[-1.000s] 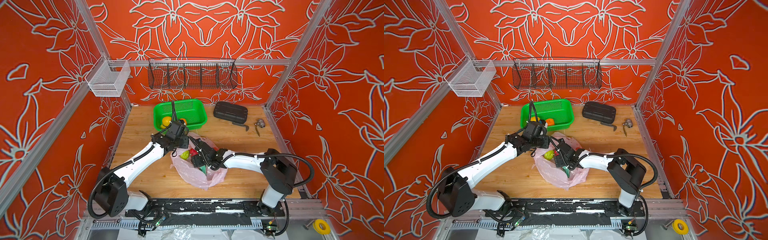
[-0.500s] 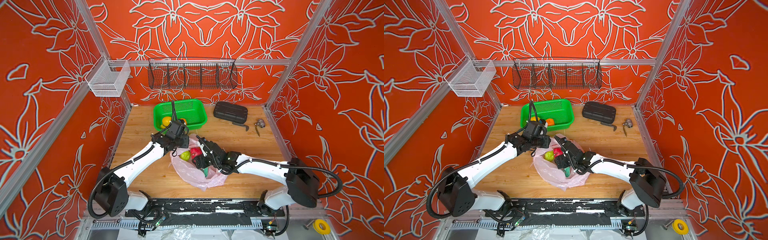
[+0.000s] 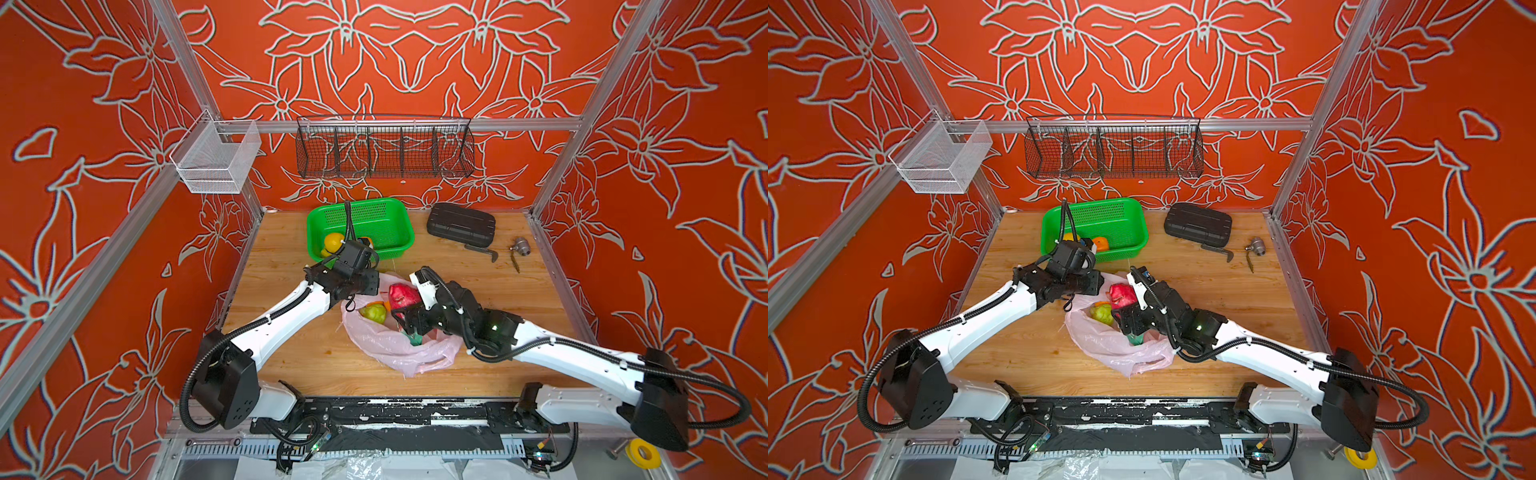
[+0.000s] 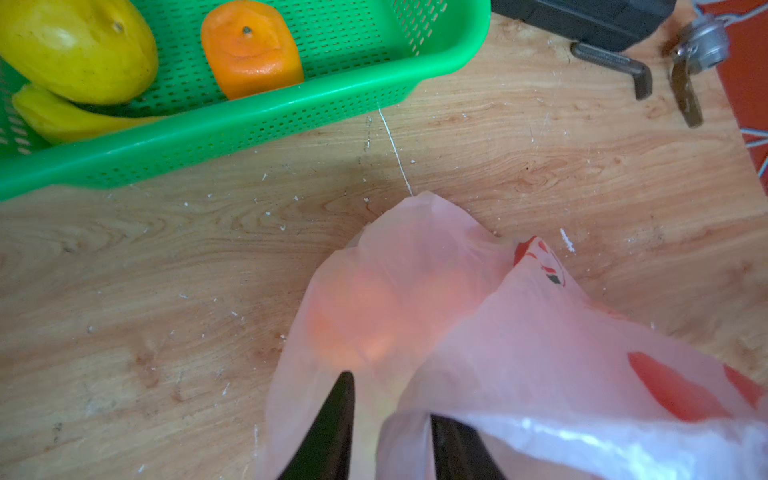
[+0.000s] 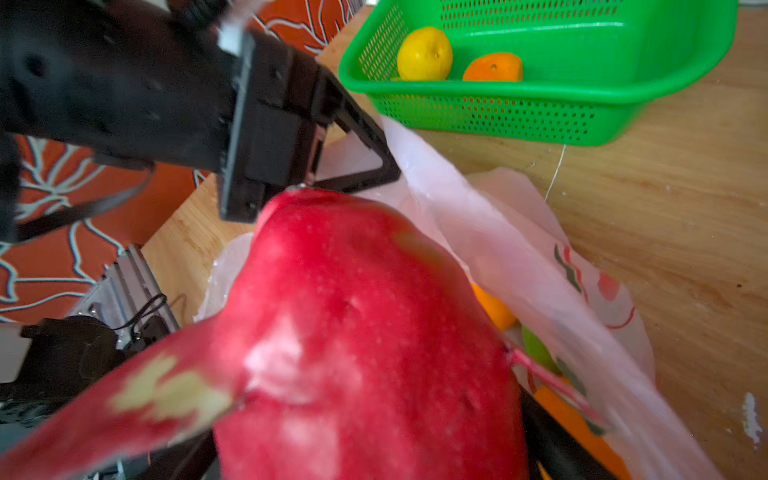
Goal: Untie the knot of the plastic bag and take out the fruit
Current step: 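Lift the dragon fruit out of the bag with the right gripper, then pass the dragon fruit to the left gripper and close it on the fruit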
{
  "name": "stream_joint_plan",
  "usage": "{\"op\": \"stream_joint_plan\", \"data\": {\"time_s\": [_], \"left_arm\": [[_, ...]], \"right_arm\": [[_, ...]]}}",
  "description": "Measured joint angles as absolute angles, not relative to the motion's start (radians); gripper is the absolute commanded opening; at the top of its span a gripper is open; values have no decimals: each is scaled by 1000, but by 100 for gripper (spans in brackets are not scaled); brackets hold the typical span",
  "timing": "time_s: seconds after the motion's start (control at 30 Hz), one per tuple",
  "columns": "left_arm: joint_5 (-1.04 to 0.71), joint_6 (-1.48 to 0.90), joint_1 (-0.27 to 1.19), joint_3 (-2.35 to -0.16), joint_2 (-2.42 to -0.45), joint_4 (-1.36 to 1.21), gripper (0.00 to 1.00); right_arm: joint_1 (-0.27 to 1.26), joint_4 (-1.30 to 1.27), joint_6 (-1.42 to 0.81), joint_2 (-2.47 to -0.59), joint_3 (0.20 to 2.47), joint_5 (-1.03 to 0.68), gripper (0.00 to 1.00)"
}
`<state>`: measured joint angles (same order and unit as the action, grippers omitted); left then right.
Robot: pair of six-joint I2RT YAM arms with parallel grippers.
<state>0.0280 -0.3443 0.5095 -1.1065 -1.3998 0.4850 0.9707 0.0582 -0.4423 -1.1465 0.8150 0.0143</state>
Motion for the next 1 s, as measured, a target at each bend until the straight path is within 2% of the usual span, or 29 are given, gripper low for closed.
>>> {"op": "stream_joint_plan", "data": {"time_s": [0.13, 0.57, 0.7, 1.0], "left_arm": [[20, -350, 509, -1107, -1380, 490, 61], [-132, -487, 509, -1190, -1137, 490, 84], [-235, -575, 511, -1229, -1127, 477, 100], [-341, -623, 596, -1239, -1198, 431, 98]], "right_arm": [[967, 27, -396, -1087, 811, 65, 61], [823, -65, -142, -1078, 812, 59, 60], [790, -82, -43, -1079, 812, 19, 59], [774, -102, 65, -1079, 812, -50, 59]]}}
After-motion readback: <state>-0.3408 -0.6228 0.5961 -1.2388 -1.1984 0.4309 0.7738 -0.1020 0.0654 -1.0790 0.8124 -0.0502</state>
